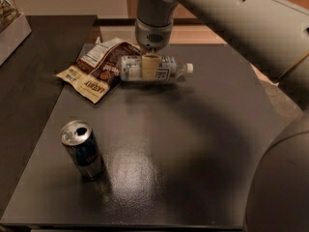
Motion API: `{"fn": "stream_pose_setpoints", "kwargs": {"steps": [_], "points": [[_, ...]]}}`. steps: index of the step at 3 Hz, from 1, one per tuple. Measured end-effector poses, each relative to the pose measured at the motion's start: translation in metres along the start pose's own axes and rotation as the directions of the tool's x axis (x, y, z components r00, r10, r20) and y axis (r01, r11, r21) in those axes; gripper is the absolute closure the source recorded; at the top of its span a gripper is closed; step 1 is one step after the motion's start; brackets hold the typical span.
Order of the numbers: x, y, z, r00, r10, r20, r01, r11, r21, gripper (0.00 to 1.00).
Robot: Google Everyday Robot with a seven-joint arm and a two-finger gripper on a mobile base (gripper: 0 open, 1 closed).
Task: Move blue plastic bottle near brown chip bag
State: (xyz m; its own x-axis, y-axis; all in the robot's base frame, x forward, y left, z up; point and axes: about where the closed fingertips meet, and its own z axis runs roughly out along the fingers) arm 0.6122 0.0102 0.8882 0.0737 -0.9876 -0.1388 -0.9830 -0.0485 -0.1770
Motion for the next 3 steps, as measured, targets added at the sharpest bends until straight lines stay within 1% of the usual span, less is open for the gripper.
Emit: {"fn": "stream_pose_setpoints", "kwargs": {"steps": [1,2,3], "points": [[-0.0062,-0.0004,0.0102,1.000,0.003,0.003,-0.003,1.0000,-0.006,0.12],[-0.0067,-0.0011,0.0112,1.000,0.002,0.005,-0.002,1.0000,-0.004,0.00],[-0.0067,-0.0011,0.0113,1.000,0.002,0.005,-0.002,1.0000,-0.004,0.00]]}}
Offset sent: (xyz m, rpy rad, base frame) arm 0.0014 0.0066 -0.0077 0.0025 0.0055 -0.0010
